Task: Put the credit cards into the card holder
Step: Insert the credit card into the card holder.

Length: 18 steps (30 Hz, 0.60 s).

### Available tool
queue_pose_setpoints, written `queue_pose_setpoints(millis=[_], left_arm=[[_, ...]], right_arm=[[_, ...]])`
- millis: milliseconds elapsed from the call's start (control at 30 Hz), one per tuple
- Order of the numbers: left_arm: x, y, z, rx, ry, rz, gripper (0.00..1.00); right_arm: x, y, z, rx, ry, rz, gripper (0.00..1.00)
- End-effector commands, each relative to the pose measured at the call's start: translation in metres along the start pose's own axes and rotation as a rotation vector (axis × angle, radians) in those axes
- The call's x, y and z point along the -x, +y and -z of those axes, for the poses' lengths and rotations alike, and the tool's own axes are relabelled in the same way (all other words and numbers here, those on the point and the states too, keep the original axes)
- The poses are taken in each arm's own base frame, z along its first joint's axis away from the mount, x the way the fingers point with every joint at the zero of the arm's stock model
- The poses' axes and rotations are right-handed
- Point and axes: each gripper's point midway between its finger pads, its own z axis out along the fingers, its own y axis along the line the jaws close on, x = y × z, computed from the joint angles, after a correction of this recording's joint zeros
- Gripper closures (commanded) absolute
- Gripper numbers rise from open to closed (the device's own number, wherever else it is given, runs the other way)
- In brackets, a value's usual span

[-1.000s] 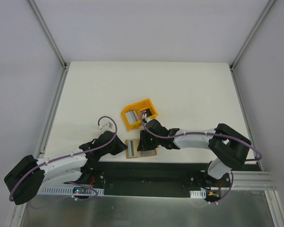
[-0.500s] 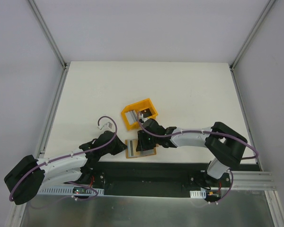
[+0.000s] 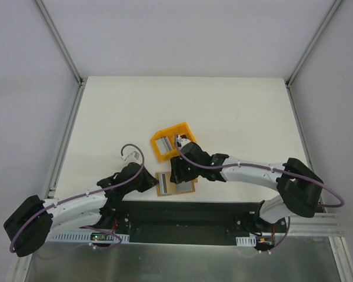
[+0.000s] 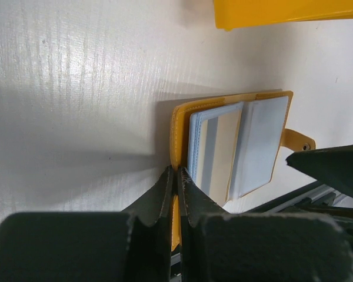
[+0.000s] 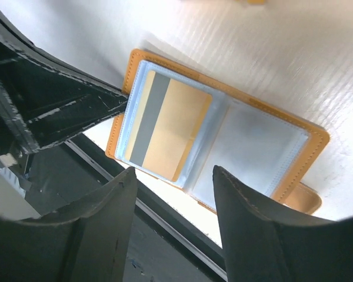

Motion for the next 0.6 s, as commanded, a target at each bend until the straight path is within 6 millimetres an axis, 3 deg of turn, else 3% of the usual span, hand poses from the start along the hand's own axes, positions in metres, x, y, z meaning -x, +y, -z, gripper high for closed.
queue_pose_setpoints(millis=[0, 333, 567], left_arm=[[0.001, 0.010, 0.001, 0.023, -0.021, -0.012, 1.00], [0.002, 0.010, 0.003, 0.019, -0.030, -0.009, 1.00], [0.002, 0.010, 0.003, 0.019, -0.030, -0.009, 1.00]], right_arm=[[0.033, 0.005, 0.027, -0.019, -0.086, 0.062, 0.42], [0.064, -0.006, 0.047, -0.064, -0.155, 0.085, 0.31], [0.108, -0.008, 0.056, -0.074, -0.203, 0.107, 0.17]])
